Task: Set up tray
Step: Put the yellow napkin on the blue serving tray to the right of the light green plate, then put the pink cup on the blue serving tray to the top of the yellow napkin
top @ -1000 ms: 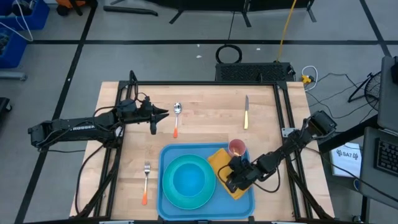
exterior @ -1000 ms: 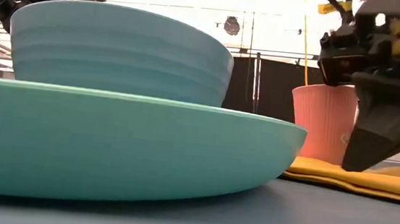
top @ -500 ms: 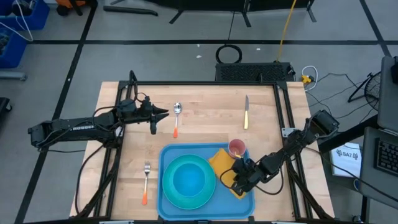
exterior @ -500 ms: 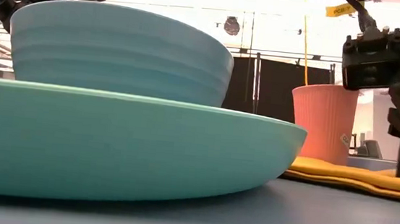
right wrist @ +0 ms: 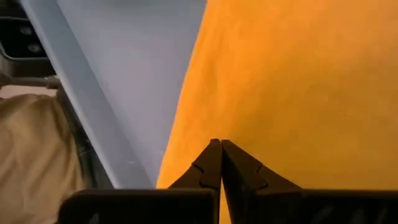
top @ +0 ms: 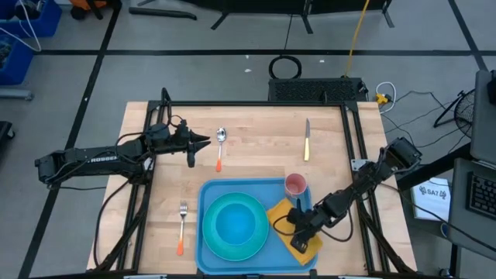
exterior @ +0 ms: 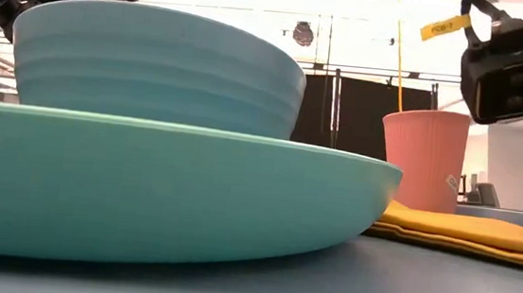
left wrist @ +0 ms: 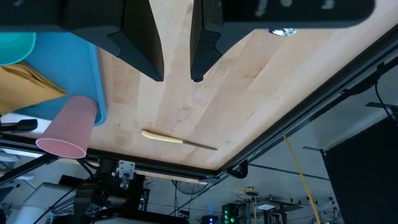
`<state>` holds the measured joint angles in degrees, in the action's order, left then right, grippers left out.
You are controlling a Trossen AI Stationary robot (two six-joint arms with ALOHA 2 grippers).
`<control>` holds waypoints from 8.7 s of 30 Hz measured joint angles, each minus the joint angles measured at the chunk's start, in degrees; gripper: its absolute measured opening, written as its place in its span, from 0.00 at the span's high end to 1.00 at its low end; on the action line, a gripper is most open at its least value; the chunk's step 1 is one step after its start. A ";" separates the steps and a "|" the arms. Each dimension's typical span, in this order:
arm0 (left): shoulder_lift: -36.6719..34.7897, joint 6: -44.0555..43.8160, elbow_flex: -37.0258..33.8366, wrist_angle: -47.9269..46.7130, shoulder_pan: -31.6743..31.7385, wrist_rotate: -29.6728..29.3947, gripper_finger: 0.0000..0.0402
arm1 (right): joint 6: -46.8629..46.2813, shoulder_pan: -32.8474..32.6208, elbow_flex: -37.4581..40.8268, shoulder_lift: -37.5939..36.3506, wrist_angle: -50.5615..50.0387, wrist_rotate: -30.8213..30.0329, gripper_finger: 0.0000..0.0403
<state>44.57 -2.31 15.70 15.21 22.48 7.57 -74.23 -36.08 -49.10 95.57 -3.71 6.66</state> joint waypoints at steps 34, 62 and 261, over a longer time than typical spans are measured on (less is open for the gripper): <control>0.01 -0.61 0.00 0.08 -0.02 -0.04 0.80 | 18.60 -0.07 -12.04 10.47 -19.81 18.06 1.00; 0.00 -1.05 0.00 0.10 -0.06 0.07 0.80 | 24.50 4.18 -9.31 9.38 -5.23 4.33 1.00; 0.11 -1.92 0.01 -3.05 -0.07 1.39 0.80 | 83.32 63.50 -35.32 15.19 -42.31 20.66 0.52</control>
<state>44.67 -4.23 15.71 12.16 22.41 8.96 9.09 27.42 -84.42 110.76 -46.02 27.32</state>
